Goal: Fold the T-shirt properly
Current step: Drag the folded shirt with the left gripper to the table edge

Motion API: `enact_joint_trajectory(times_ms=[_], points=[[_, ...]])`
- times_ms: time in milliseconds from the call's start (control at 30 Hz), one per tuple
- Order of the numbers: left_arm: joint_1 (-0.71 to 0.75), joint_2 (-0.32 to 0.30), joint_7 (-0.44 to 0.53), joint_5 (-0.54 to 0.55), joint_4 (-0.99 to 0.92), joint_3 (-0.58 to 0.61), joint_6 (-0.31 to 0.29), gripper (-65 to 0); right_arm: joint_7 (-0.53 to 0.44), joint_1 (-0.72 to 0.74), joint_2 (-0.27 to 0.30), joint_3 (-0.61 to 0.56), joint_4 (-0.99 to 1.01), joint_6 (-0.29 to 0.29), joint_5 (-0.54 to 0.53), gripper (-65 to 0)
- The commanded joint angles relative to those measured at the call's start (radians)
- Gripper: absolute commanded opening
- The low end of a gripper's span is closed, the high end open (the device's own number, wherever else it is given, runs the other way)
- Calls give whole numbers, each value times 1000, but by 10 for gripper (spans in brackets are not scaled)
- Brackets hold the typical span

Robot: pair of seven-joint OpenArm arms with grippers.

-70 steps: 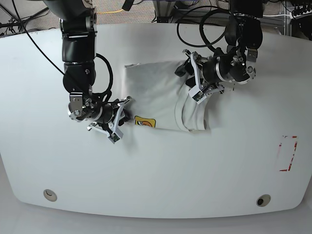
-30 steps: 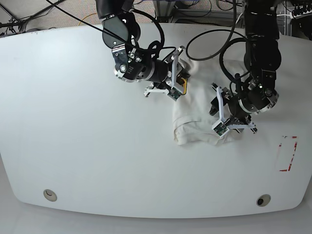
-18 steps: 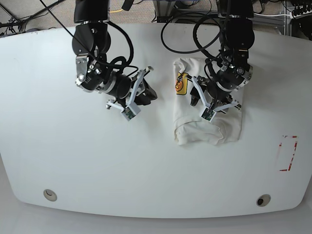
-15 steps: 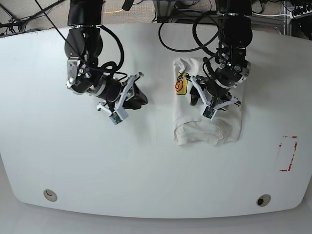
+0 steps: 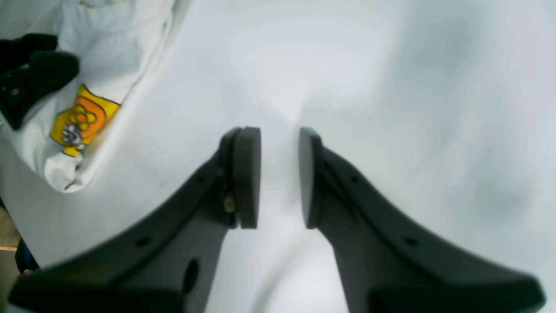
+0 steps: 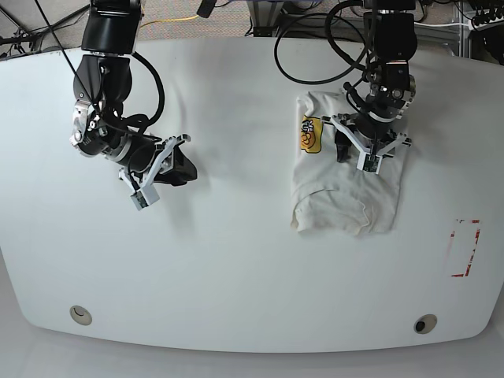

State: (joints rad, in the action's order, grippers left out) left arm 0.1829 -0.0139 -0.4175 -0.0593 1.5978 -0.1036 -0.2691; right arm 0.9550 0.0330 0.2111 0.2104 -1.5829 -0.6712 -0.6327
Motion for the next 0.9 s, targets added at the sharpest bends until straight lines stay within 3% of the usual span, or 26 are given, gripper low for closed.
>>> enact_joint_trajectory(times_ms=[0, 133, 367, 600, 767, 867], points=[[-10, -7, -2, -3, -47, -14, 0, -369, -20, 12, 11, 4, -27, -6, -20, -506], [-15, -56, -2, 2, -107, -86, -17, -369, -20, 5, 6, 4, -29, -6, -20, -506], [-15, -174, -7, 72, -212, -304, -195, -369, -20, -2, 3, 4, -46, -6, -20, -506], [-55, -357, -7, 75, -422, -450, -293, -369, -20, -3, 9, 4, -84, -6, -20, -506], [-124, -518, 1, 75, -644, -540, -429, -369, -20, -3, 11, 4, -84, -6, -19, -506], [-176, -596, 1, 75, -719, -549, -429, -371, -20, -6, 11, 4, -84, -6, -16, -506]])
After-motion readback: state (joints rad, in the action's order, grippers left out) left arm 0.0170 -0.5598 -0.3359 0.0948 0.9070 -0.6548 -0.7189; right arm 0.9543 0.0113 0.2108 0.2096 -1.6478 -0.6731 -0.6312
